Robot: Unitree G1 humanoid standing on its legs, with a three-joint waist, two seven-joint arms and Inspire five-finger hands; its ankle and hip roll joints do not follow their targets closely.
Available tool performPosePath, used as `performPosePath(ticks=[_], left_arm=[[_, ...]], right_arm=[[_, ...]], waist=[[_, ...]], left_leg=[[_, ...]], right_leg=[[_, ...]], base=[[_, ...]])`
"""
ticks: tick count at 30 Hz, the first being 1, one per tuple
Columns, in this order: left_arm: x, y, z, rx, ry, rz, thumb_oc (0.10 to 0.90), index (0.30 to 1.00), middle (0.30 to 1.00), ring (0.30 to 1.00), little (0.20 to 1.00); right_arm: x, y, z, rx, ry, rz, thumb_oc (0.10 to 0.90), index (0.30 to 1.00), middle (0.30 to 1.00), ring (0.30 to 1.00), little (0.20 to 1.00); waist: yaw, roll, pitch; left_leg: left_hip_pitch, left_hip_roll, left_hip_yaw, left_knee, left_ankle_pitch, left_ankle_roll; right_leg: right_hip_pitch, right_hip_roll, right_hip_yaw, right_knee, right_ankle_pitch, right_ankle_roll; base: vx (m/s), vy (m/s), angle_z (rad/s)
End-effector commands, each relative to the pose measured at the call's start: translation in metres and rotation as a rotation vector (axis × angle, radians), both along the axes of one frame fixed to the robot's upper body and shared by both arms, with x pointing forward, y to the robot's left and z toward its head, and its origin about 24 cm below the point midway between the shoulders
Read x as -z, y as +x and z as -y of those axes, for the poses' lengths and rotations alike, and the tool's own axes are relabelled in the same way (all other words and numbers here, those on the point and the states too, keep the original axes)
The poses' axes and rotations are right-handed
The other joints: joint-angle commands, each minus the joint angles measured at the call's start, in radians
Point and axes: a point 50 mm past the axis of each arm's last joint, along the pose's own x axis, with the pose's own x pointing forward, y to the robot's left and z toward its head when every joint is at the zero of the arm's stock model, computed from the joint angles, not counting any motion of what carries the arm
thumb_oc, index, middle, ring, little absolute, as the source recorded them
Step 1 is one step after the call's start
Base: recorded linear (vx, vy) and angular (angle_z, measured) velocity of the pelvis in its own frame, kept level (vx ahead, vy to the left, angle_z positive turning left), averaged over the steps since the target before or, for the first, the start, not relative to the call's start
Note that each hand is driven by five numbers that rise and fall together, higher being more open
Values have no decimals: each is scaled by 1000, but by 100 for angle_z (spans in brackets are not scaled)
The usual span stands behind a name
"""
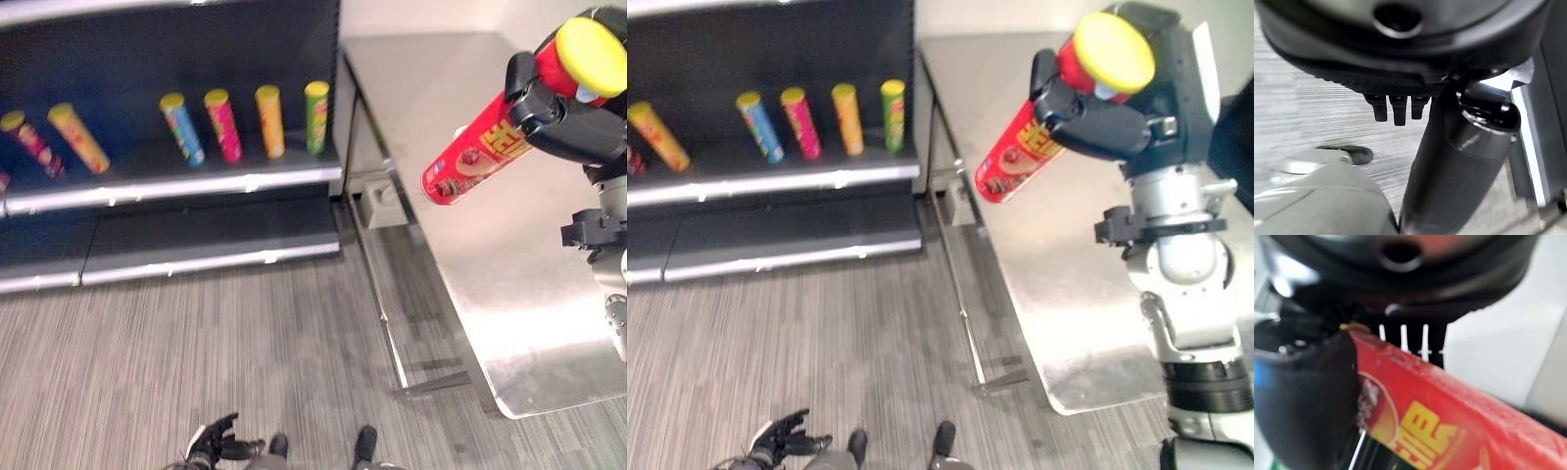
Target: Put the goods on the table back onto the shelves and tidy them up.
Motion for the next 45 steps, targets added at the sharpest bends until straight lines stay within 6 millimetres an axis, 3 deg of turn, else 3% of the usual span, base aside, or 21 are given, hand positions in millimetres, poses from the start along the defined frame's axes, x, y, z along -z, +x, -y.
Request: performPosePath(ticks=[1, 2, 5, 7, 8, 9, 12, 13, 15, 17, 18, 19, 20, 23, 27, 32, 36, 39, 40, 42, 45], left_arm=[[0, -14, -16, 44, 90, -30, 800, 900, 900, 900, 900], [-1, -12, -16, 42, 98, -23, 800, 900, 900, 900, 900], [0, -12, -12, 50, 90, -21, 800, 900, 900, 900, 900], [-2, -8, -11, 100, 102, -15, 800, 900, 900, 900, 900], [-2, -8, -11, 101, 103, -15, 800, 900, 900, 900, 900], [-7, -3, -19, 118, 134, 1, 800, 900, 900, 900, 900], [-14, 1, -34, 93, 167, 21, 800, 900, 900, 900, 900], [-17, 3, -41, 81, 182, 25, 800, 900, 900, 900, 900], [-15, -7, -50, 31, 182, -6, 800, 900, 900, 900, 900], [-14, -9, -49, 18, 172, -10, 800, 900, 900, 900, 900], [-14, -8, -49, 18, 172, -9, 800, 900, 900, 900, 900], [-12, -8, -43, 2, 145, -5, 800, 900, 900, 900, 900], [-10, -9, -39, 8, 138, -10, 800, 900, 900, 900, 900], [-3, -16, -24, 14, 93, -27, 800, 900, 900, 900, 900], [-8, 0, -7, 28, 47, 45, 800, 900, 900, 900, 900], [-7, -7, -16, -5, 88, 25, 800, 900, 900, 900, 900], [-7, -9, -19, 1, 110, 19, 800, 900, 900, 900, 900], [-5, -11, -18, 44, 134, -7, 800, 900, 900, 900, 900], [-7, -10, -24, 75, 163, -14, 800, 900, 900, 900, 900], [-10, -8, -31, 88, 197, -9, 800, 900, 900, 900, 900], [-15, -6, -42, 80, 226, -8, 800, 900, 900, 900, 900]], right_arm=[[-54, -32, -5, -28, -11, 324, 400, 300, 300, 300, 300], [-49, -32, 0, 20, -16, 306, 400, 300, 300, 300, 300], [-39, -32, 5, 61, -17, 275, 400, 300, 300, 300, 300], [-28, -33, 9, 127, -41, 240, 400, 300, 300, 300, 300], [-27, -33, 9, 127, -40, 240, 400, 300, 300, 300, 300], [-22, -27, 1, 120, -56, 216, 400, 300, 300, 300, 300], [-18, -21, -10, 67, -40, 212, 400, 300, 300, 300, 300], [-17, -20, -13, 55, -44, 204, 400, 300, 300, 300, 300], [-13, -17, -16, 39, -60, 184, 400, 300, 300, 300, 300], [-10, -17, -17, 45, -90, 162, 400, 300, 300, 300, 300], [-10, -17, -17, 45, -90, 162, 400, 300, 300, 300, 300], [-8, -17, -19, 47, -120, 153, 400, 300, 300, 300, 300], [-8, -18, -18, 53, -121, 156, 400, 300, 300, 300, 300], [-4, -16, -21, 62, -149, 138, 400, 300, 300, 300, 300], [-1, -20, -24, 124, -257, 144, 400, 300, 300, 300, 300], [15, -16, -30, 183, -290, 130, 400, 300, 300, 300, 300], [22, -16, -33, 194, -285, 116, 400, 300, 300, 300, 300], [28, -20, -33, 219, -303, 106, 400, 300, 300, 300, 300], [34, -19, -36, 206, -297, 87, 400, 300, 300, 300, 300], [34, -16, -42, 187, -295, 86, 400, 300, 300, 300, 300], [39, -12, -48, 169, -296, 69, 400, 300, 300, 300, 300]], waist=[[-16, -47, -77], [-24, -41, -87], [-27, -11, -114], [-32, -2, -140], [-31, -4, -140], [-23, -12, -126], [-3, -16, -112], [-8, -15, -102], [-7, -12, -82], [-18, -20, -66], [-18, -19, -67], [-26, -31, -51], [-29, -33, -51], [-32, -38, -61], [-36, -33, -12], [-20, -36, -40], [-19, 12, -69], [-27, 47, -102], [-25, 40, -106], [-24, 43, -99], [-29, 47, -79]], left_leg=[[21, 159, 47, -158, 119, -36], [16, 215, 87, -229, 160, -48], [17, 217, 97, -242, 141, -68], [30, 147, 101, -242, 107, -62], [30, 144, 101, -242, 107, -61], [42, 95, 120, -236, 77, -31], [43, 59, 164, -236, 66, 8], [42, 42, 172, -236, 67, 21], [58, -13, 171, -242, 67, 44], [66, -38, 156, -242, 62, 54], [62, -37, 156, -242, 66, 54], [64, -72, 133, -242, 64, 62], [68, -88, 119, -242, 59, 65], [85, -116, 87, -242, 43, 70], [-35, -91, 115, -22, 2, 50], [-101, 104, 104, -242, 136, 5], [-136, 159, 135, -242, 155, -36], [-102, 128, 154, -242, 181, -43], [-62, 68, 177, -242, 161, -11], [-28, 28, 205, -242, 133, 28], [15, -18, 240, -242, 95, 73]], right_leg=[[113, -77, 35, 14, -98, 137], [107, -104, 35, 14, -105, 154], [102, -131, 30, 14, -87, 176], [100, -228, 18, 14, -19, 213], [100, -230, 19, 14, -19, 214], [68, -293, 14, 43, 81, 227], [8, -316, 9, 125, 66, 202], [-9, -276, 36, 174, 34, 180], [-23, -77, 82, 194, -110, 117], [-47, 16, 119, 176, -126, 94], [-49, 17, 118, 174, -122, 93], [-78, 85, 186, 141, -109, 80], [-72, 101, 206, 113, -100, 70], [-17, 107, 222, 28, -62, 65], [29, 60, 157, 14, -74, 71], [34, -2, 149, 14, -148, 107], [76, -40, 149, 14, -175, 135], [120, -105, 141, 14, -160, 163], [132, -180, 138, 46, -111, 179], [94, -235, 139, 140, -56, 172], [3, -250, 164, 304, -17, 145]], base=[[69, 555, 52], [78, 502, 33], [81, 398, 4], [158, 579, -19], [65, 435, -11], [4, 280, 19], [-68, 421, -8], [-36, 336, -41], [24, 384, -15], [37, 96, 25], [59, 69, 25], [84, 61, 41], [179, 48, 50], [154, -47, 50], [67, 12, 71], [216, 236, 26], [275, 368, -8], [361, 493, -15], [370, 568, 31], [223, 519, 18], [122, 396, -30]])
